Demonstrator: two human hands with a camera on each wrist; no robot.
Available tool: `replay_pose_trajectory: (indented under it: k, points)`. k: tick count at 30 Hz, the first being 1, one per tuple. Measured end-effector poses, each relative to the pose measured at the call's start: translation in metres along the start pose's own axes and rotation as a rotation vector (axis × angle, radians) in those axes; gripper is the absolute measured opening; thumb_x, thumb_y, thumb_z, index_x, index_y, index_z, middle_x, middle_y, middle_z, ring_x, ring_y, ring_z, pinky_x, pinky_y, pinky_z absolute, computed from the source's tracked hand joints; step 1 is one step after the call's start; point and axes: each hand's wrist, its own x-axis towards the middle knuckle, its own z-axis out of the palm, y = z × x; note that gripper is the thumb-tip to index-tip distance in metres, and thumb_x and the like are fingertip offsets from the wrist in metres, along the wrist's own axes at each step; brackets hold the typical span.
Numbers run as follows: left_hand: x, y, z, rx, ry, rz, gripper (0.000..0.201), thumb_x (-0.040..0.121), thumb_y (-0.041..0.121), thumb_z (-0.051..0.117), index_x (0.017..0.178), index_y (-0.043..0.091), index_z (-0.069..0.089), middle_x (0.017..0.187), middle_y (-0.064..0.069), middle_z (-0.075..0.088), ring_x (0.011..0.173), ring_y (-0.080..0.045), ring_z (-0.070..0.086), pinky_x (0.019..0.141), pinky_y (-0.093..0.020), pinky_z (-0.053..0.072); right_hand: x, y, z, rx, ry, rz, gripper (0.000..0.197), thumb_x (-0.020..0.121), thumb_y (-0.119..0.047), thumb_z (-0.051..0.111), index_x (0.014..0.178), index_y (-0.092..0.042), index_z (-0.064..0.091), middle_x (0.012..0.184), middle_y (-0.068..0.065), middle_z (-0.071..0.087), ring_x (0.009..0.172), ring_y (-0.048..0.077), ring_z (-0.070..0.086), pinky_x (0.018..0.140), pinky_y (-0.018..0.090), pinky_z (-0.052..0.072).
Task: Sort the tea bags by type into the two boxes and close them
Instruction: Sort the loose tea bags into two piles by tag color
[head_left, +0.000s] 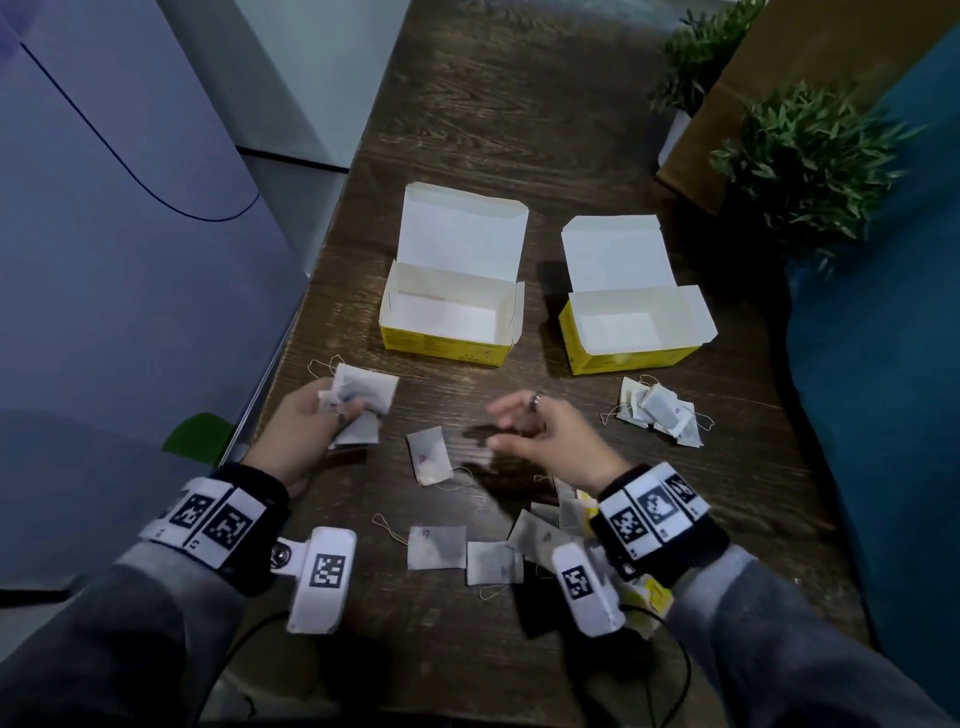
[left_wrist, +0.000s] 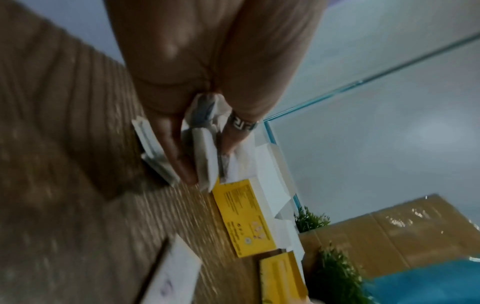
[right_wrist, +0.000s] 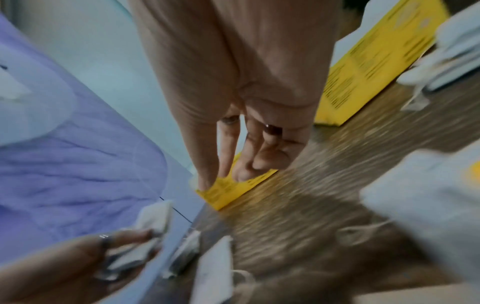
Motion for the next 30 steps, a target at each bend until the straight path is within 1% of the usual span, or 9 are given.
replay_pose_trajectory:
  k: [4,11,14,16,19,21,23,26,30]
  points:
    - [0.005,0.005,-0.010,0.159,-0.002,-0.028,0.013,0.090,0.002,0.052,0.095,0.009,0.062,0.071,0.002,0.068,0.053,-0.002,0.064,0.048,-0.013,0.049,-0.014,0.034,-0.016,-0.400,-0.163,0.091,0.015,0.079,-0.020,0.073,0.090,-0.026,0.064,0.084,-0.008,0.064,0.076,0.006,0.059,0.071,0.019,0.044]
    - [0.009,0.008,-0.003,0.511,-0.026,-0.001,0.025,0.088,0.009,0.058,0.113,0.012,0.059,0.095,-0.002,0.061,0.073,-0.004,0.051,0.062,-0.019,0.038,-0.021,0.054,-0.001,-0.686,-0.319,0.031,0.042,0.066,-0.043,0.079,0.099,-0.023,0.061,0.096,-0.006,0.043,0.092,0.011,0.046,0.074,0.025,0.037]
    - [0.010,0.009,0.000,0.533,-0.002,0.010,0.021,0.090,0.007,0.055,0.110,0.014,0.053,0.084,0.000,0.056,0.067,-0.005,0.048,0.043,-0.012,0.042,-0.021,0.053,0.003,-0.738,-0.303,0.038,0.031,0.069,-0.040,0.077,0.077,-0.027,0.050,0.094,-0.007,0.039,0.090,0.010,0.039,0.076,0.027,0.031]
    - [0.011,0.008,-0.002,0.506,-0.007,0.000,0.025,0.091,0.004,0.052,0.113,0.015,0.049,0.085,0.000,0.053,0.065,-0.007,0.050,0.037,-0.008,0.041,-0.022,0.054,0.003,-0.687,-0.287,0.024,0.024,0.070,-0.037,0.078,0.079,-0.029,0.056,0.089,-0.010,0.041,0.087,0.008,0.041,0.077,0.026,0.033]
    - [0.011,0.004,-0.009,0.573,-0.047,0.033,0.039,0.092,0.001,0.047,0.129,0.015,0.044,0.122,-0.006,0.051,0.074,-0.012,0.059,0.046,-0.012,0.051,-0.024,0.053,-0.003,-0.398,-0.235,0.056,0.018,0.073,-0.026,0.078,0.077,-0.022,0.062,0.077,-0.016,0.050,0.069,-0.004,0.049,0.063,0.011,0.036]
    - [0.010,0.002,-0.014,0.674,-0.066,0.071,0.045,0.093,-0.001,0.044,0.133,0.018,0.040,0.134,-0.007,0.045,0.088,-0.021,0.063,0.059,-0.025,0.057,-0.026,0.051,-0.009,-0.097,-0.157,0.095,0.018,0.075,-0.015,0.077,0.072,-0.017,0.059,0.071,-0.010,0.057,0.060,-0.004,0.052,0.061,0.012,0.039]
    - [0.009,0.002,-0.015,0.854,-0.090,0.120,0.051,0.091,-0.002,0.042,0.137,0.020,0.036,0.141,-0.008,0.041,0.114,-0.027,0.054,0.085,-0.034,0.049,-0.026,0.053,-0.016,0.110,-0.039,0.135,0.018,0.076,-0.010,0.074,0.072,-0.015,0.058,0.071,0.000,0.059,0.065,0.007,0.054,0.065,0.018,0.043]
    - [0.008,0.006,-0.013,1.018,-0.112,0.138,0.054,0.090,0.001,0.042,0.139,0.021,0.032,0.144,-0.009,0.041,0.128,-0.028,0.042,0.102,-0.038,0.037,-0.027,0.052,-0.024,0.325,0.098,0.195,0.017,0.077,-0.012,0.074,0.073,-0.015,0.058,0.068,0.001,0.057,0.062,0.009,0.052,0.057,0.018,0.041]
    - [0.007,0.011,-0.005,1.154,-0.068,0.143,0.049,0.089,0.007,0.046,0.136,0.018,0.039,0.141,-0.010,0.044,0.124,-0.031,0.046,0.099,-0.040,0.041,-0.029,0.047,-0.031,0.547,0.143,0.234,0.011,0.082,-0.010,0.067,0.077,-0.015,0.058,0.066,0.000,0.060,0.053,0.008,0.057,0.046,0.019,0.043]
